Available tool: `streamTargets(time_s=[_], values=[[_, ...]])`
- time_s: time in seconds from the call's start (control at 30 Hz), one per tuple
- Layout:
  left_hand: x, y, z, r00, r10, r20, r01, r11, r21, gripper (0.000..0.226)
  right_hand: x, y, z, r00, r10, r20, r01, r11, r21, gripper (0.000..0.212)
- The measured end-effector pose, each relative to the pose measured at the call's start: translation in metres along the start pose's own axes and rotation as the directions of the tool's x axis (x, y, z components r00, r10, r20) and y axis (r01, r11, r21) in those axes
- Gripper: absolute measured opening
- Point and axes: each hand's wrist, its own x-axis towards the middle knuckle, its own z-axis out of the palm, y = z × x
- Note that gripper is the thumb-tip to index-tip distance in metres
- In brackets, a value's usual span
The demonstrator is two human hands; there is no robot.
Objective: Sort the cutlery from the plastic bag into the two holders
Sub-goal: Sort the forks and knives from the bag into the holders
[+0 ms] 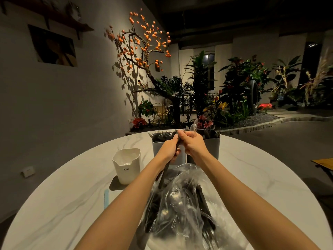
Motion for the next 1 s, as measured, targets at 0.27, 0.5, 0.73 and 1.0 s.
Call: streamTargets(time_s=[0.27, 0.5, 0.73, 1.0], values=[[0.002, -0.002, -0.003, 0.998, 0.014, 0.062, -0.005, 0.991, -0.135, 0.073, -0.007, -0.005, -0.001, 0.984, 0.068, 0.167, -0.042, 0.987, -0.154, 0.037], [0.005, -0.001, -0.004, 1.000, 0.002, 0.010, 0.001, 0.958, -0.287, 0.038, -0.001, -0.010, 0.007, 0.997, -0.082, 0.011, 0.081, 0.950, -0.302, 0.023], [0.010, -0.009, -0.017, 0.977, 0.130, -0.170, -0.087, 0.967, 0.239, 0.052, 0.008, -0.010, 0.008, 0.988, -0.053, -0.144, 0.048, 0.998, -0.041, 0.014], [0.016, -0.016, -0.025, 0.821, 0.275, -0.500, -0.090, 0.928, 0.361, 0.043, 0.012, -0.016, 0.009, 0.978, 0.008, -0.207, 0.035, 0.979, 0.203, 0.014]])
